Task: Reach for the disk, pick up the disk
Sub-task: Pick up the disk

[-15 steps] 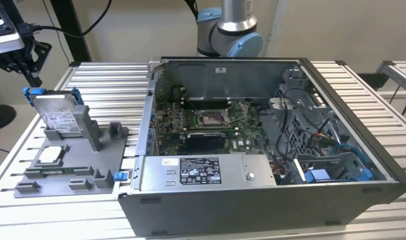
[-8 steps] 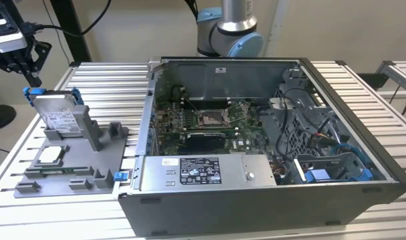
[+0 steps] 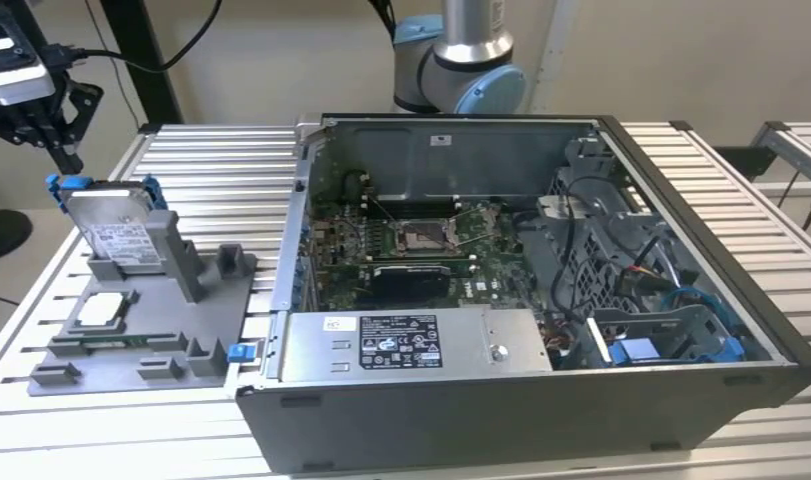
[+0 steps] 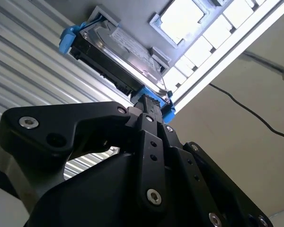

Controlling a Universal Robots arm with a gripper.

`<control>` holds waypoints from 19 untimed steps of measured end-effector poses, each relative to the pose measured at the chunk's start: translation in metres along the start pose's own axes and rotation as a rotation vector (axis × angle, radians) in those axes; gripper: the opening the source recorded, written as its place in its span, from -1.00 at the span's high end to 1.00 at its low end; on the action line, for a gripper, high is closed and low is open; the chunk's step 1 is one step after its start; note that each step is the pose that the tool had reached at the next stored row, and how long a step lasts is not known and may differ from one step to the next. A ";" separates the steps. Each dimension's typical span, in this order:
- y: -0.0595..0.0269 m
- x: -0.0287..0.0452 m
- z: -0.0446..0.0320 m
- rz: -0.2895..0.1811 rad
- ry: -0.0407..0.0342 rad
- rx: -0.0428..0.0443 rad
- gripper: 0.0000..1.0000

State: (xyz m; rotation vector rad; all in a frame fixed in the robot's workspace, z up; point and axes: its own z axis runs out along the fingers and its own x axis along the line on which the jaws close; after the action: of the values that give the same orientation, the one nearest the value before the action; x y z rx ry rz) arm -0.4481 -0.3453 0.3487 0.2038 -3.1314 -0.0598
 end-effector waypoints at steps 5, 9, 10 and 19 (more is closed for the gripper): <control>0.0000 0.0000 0.0000 -0.001 0.0000 0.0000 1.00; 0.0000 0.0000 0.0000 -0.007 0.0003 0.0000 1.00; 0.0000 0.0000 0.0000 -0.010 0.0004 0.0000 1.00; 0.0000 0.0000 0.0000 -0.043 0.0016 0.0000 1.00</control>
State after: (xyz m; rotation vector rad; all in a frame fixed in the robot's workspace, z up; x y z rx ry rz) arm -0.4481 -0.3453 0.3487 0.2705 -3.1256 -0.0597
